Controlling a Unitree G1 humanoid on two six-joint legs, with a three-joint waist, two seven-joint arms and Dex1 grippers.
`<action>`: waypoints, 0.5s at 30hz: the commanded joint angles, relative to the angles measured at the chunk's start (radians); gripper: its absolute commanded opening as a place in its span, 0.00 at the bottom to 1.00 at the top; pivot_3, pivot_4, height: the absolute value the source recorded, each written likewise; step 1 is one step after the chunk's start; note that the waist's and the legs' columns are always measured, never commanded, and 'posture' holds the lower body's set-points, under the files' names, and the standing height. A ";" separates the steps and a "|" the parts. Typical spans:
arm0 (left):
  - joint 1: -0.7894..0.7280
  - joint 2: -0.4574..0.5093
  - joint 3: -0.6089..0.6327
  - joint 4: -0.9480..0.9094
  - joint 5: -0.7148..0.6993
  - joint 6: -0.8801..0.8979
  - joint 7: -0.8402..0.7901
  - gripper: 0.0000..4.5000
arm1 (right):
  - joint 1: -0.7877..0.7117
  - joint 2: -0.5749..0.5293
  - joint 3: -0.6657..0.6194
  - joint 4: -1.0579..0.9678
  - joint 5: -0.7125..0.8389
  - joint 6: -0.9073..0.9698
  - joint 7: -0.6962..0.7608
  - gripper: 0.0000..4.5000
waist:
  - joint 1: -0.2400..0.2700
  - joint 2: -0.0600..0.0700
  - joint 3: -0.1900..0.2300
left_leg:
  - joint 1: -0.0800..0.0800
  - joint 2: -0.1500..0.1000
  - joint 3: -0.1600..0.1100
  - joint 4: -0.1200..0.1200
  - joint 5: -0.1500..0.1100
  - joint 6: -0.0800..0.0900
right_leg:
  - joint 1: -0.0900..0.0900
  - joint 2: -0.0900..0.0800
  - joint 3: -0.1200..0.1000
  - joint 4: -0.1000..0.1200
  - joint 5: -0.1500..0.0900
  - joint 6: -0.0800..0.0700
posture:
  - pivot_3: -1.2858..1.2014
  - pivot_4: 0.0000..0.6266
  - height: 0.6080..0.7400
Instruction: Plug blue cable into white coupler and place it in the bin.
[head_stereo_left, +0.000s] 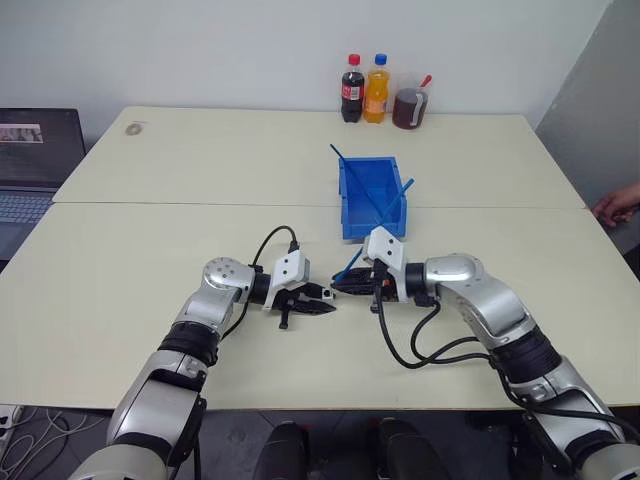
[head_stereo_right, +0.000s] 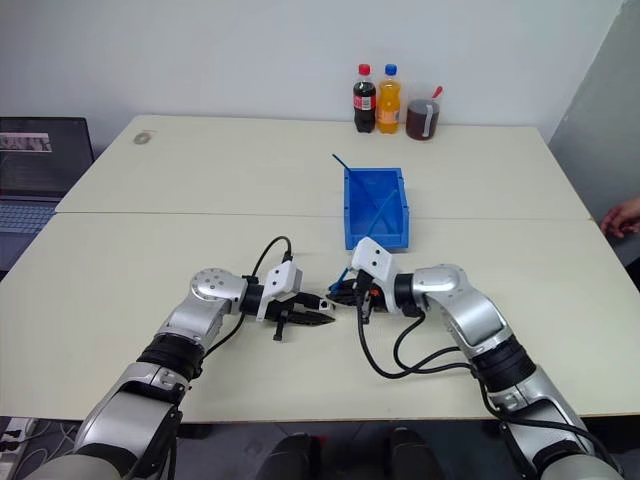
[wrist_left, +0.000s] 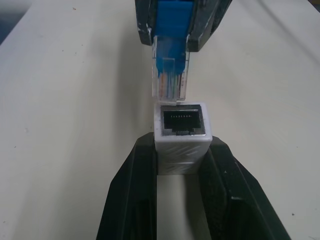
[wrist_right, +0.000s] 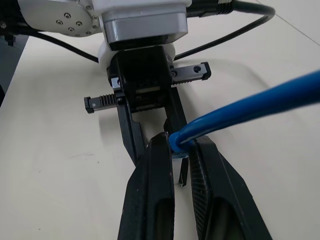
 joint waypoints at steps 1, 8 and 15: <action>0.023 -0.004 -0.021 -0.014 0.027 0.007 0.013 0.18 | -0.022 0.014 0.003 -0.006 -0.010 -0.025 0.029 0.03 | 0.000 0.000 0.000 | 0.000 0.000 0.000 0.000 0.000 0.000 | 0.000 0.000 0.000 0.000 0.000 0.000 | 0.52 0.24 1.00; 0.037 0.006 -0.016 -0.034 0.023 0.016 0.020 0.18 | -0.032 0.025 0.015 0.005 -0.028 -0.030 0.059 0.03 | -0.001 0.000 0.000 | 0.000 0.000 0.000 0.000 0.000 0.000 | 0.000 0.000 0.000 0.000 0.000 0.000 | 0.52 0.24 1.00; 0.039 0.008 -0.017 -0.053 0.020 0.030 0.025 0.18 | -0.048 0.030 0.030 0.061 -0.076 -0.064 0.063 0.03 | -0.001 0.000 0.000 | 0.001 0.000 0.000 0.000 0.000 0.000 | 0.000 0.000 0.000 0.000 0.000 0.000 | 0.52 0.24 1.00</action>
